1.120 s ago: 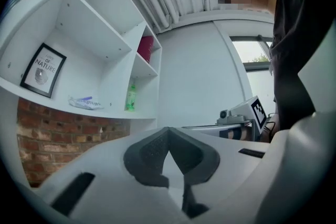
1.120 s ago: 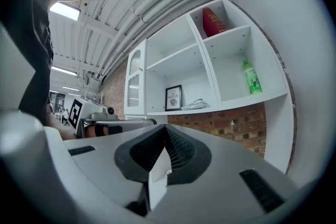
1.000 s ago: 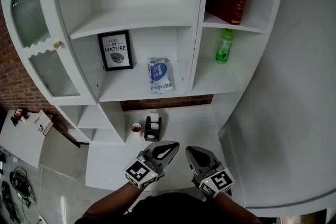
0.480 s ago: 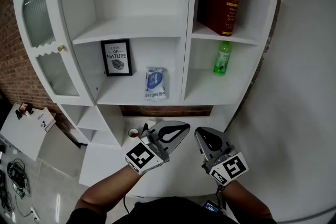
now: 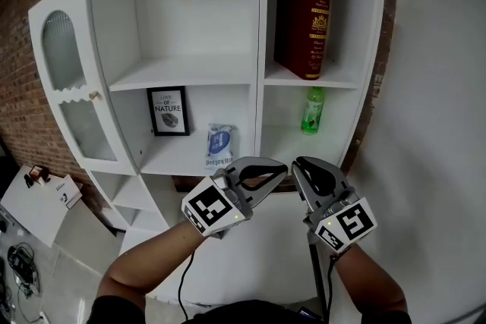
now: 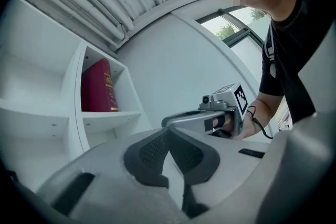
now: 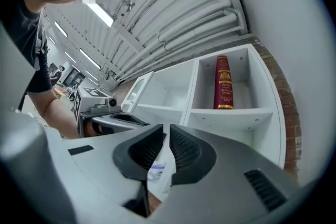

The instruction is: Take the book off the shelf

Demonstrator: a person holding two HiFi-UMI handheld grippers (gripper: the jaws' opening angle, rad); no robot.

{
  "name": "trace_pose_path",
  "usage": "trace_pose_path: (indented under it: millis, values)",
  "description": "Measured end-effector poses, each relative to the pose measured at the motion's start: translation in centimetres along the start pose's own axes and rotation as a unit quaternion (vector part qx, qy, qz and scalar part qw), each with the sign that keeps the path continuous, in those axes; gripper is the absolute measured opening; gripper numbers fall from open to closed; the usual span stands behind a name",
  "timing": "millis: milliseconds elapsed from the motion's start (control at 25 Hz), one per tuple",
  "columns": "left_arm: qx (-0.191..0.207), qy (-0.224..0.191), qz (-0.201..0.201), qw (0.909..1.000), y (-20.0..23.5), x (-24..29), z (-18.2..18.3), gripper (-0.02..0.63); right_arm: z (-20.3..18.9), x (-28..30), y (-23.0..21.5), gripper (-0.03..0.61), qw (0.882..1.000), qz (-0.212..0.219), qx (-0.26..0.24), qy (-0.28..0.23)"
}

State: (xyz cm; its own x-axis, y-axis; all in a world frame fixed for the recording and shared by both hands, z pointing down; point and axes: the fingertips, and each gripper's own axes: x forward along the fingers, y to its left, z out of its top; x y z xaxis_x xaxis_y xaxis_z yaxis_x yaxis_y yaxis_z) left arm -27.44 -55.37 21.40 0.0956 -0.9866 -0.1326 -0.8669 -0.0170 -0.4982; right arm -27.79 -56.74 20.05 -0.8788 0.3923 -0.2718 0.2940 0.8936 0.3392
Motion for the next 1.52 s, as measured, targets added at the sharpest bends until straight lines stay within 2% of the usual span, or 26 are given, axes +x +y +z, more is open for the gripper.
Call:
trace_pose_path:
  millis: [240,440,600,880,1040,1200,1280,1520]
  values:
    - [0.03,-0.02,-0.008,0.9993,2.1,2.0,4.7,0.006,5.7,1.6,-3.8,0.073,0.998,-0.019,-0.05,-0.034]
    - [0.073,-0.016,-0.012,0.9971,3.7,3.8,7.5,0.006,10.6,3.5,-6.4,0.108,0.993,-0.031,-0.089,-0.063]
    - [0.096,-0.015,-0.013,0.9952,5.3,4.8,9.3,0.006,13.7,5.3,-8.6,0.157,0.992,-0.042,-0.098,-0.07]
    - [0.064,-0.019,-0.001,0.9978,9.2,5.5,10.9,0.006,16.4,9.1,-13.9,0.265,0.994,-0.071,-0.063,-0.046]
    - [0.049,-0.019,0.008,0.9986,11.3,5.9,11.3,0.006,16.1,11.0,-17.8,0.288,0.994,-0.106,-0.032,-0.012]
    - [0.033,-0.025,0.017,0.999,12.4,6.2,11.6,0.006,13.6,12.8,-21.2,0.305,0.991,-0.124,0.03,0.051]
    - [0.025,-0.026,0.017,0.9992,12.4,6.4,11.5,0.006,13.3,13.4,-22.1,0.308,0.989,-0.125,0.049,0.063]
    - [0.022,-0.028,0.02,0.9992,12.6,6.3,11.8,0.006,13.1,15.1,-23.4,0.31,0.986,-0.135,0.065,0.077]
